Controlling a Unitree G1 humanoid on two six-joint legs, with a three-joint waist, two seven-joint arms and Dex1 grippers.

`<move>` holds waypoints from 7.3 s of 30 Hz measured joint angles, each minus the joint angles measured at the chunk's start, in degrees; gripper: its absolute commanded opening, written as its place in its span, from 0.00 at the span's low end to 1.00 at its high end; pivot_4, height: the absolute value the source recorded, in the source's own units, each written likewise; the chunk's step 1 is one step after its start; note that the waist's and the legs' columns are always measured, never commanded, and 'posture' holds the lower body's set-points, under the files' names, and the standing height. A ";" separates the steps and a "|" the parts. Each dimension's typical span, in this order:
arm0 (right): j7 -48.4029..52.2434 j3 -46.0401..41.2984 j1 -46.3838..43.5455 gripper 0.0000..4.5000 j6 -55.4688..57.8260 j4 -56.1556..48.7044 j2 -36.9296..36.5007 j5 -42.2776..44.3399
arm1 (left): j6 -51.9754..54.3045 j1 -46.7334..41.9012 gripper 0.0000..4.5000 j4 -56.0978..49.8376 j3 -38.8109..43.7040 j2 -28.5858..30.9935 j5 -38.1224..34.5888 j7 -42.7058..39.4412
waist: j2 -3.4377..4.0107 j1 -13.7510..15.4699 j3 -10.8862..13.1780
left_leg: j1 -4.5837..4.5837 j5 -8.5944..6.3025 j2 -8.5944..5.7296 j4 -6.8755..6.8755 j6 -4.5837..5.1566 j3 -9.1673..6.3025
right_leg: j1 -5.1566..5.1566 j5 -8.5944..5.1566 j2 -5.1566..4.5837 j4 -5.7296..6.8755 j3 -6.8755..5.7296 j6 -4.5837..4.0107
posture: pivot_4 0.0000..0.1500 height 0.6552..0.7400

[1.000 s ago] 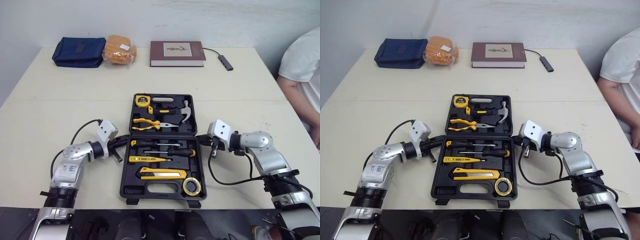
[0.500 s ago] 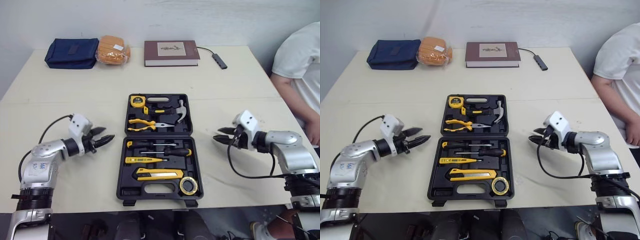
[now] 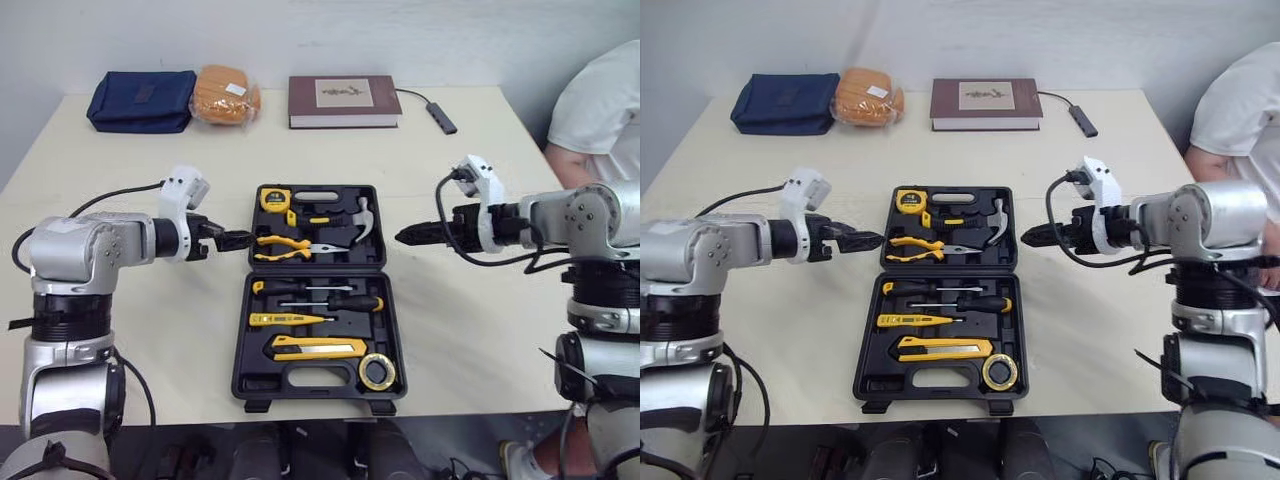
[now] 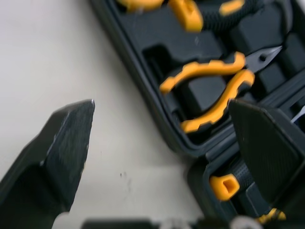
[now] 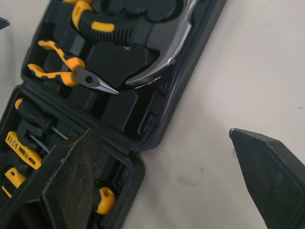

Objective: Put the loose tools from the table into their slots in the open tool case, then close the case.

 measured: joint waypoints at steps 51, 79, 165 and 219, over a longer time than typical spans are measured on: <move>-22.84 -7.79 -5.19 0.00 -4.58 13.77 17.65 -8.28 | -6.43 -4.47 0.04 13.93 0.40 -11.35 7.02 6.74 | -0.12 -0.14 -0.10 | 0.03 0.15 -0.04 0.46 -0.01 0.36 | -0.41 0.02 -0.11 0.89 0.18 0.01 | 1.00 1.00; -13.98 12.21 28.63 0.00 -110.27 5.87 1.52 -32.69 | -90.60 21.10 0.04 9.66 -0.39 -11.98 19.79 0.17 | -0.19 -0.15 0.10 | -0.49 0.14 0.02 0.49 0.10 0.52 | -0.80 0.15 0.03 0.45 0.15 0.18 | 1.00 1.00; 6.85 7.09 52.58 0.00 -103.39 -9.32 -2.42 -24.84 | -77.62 15.69 0.02 27.15 -2.39 -9.82 14.21 -34.77 | -0.88 -0.04 0.00 | 1.05 -0.42 0.14 0.40 0.17 -0.22 | 1.38 0.12 -0.29 -0.26 -0.56 0.11 | 1.00 1.00; -7.47 -6.25 59.66 0.00 -85.20 -17.10 4.03 -18.62 | -66.42 -6.23 0.02 24.64 -25.83 -31.67 26.28 -16.96 | -0.24 1.62 -0.30 | 1.01 -0.70 0.01 0.36 0.72 -0.36 | 1.66 0.27 -0.23 -0.91 -0.65 0.34 | 1.00 1.00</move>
